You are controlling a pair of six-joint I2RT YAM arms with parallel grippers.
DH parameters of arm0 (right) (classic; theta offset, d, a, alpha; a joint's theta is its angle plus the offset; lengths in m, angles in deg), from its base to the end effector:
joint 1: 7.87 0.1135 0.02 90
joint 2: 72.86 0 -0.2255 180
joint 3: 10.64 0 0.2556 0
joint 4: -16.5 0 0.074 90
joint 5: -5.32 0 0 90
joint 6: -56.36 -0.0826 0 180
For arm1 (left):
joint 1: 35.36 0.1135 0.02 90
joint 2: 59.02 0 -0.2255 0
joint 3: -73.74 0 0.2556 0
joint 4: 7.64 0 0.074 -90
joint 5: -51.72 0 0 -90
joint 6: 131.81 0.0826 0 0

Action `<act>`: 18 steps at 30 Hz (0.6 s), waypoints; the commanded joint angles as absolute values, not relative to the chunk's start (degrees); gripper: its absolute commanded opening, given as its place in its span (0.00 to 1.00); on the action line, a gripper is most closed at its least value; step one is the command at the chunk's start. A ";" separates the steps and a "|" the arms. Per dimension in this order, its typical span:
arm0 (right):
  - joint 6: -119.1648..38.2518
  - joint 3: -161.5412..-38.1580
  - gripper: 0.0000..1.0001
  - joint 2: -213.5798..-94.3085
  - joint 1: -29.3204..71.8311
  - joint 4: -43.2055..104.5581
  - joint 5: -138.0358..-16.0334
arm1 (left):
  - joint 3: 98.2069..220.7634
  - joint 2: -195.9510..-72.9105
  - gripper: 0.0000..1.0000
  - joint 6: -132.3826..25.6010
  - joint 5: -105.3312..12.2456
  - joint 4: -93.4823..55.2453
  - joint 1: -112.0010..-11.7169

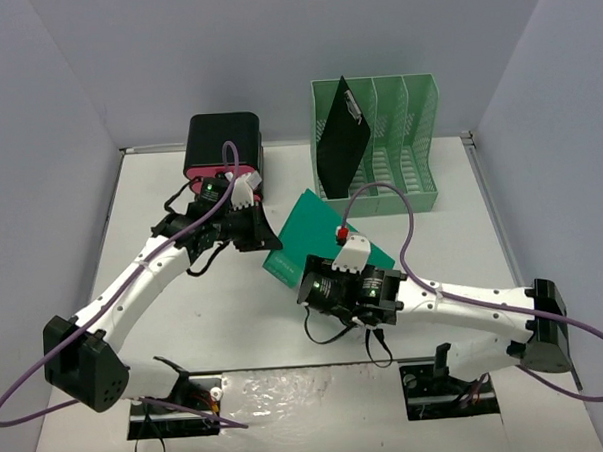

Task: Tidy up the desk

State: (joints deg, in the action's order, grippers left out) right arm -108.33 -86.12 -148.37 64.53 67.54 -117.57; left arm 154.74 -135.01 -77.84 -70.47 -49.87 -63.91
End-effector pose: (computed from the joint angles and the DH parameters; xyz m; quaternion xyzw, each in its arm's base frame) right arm 0.1363 0.2812 0.2202 0.1124 0.9022 0.2309 0.3465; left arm 0.2729 -0.1986 0.2676 0.0668 0.8669 -0.4381 0.2283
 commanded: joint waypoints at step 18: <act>-130.83 -101.97 0.86 -176.47 89.25 98.02 -144.83 | 166.44 -137.28 0.00 -75.77 -73.70 -52.84 -64.19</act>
